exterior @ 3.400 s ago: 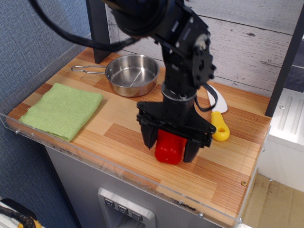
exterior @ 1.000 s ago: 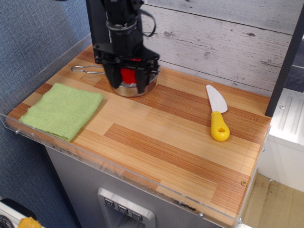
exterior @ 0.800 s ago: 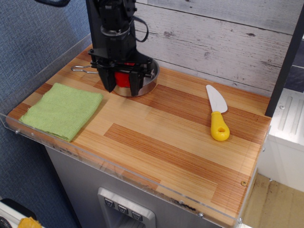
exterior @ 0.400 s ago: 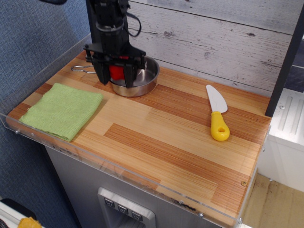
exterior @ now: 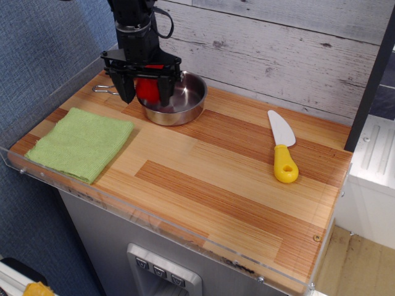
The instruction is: Take the red capsicum and put it in the stainless steel pan
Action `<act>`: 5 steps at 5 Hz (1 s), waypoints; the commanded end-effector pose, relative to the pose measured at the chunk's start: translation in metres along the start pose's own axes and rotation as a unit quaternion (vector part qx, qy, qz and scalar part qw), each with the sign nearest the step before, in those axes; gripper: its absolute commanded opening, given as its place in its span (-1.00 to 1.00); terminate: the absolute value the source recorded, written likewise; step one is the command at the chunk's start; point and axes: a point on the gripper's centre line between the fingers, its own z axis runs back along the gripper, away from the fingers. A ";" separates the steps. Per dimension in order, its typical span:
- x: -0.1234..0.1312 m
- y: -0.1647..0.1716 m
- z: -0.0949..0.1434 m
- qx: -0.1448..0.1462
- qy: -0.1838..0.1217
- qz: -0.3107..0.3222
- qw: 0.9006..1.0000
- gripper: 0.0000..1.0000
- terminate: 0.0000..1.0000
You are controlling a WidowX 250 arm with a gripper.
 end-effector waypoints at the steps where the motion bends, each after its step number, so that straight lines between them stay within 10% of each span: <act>1: 0.004 -0.005 0.035 -0.013 -0.038 -0.008 0.999 1.00 -1.00; 5: -0.040 -0.118 0.147 -0.052 -0.083 -0.208 0.973 1.00 -1.00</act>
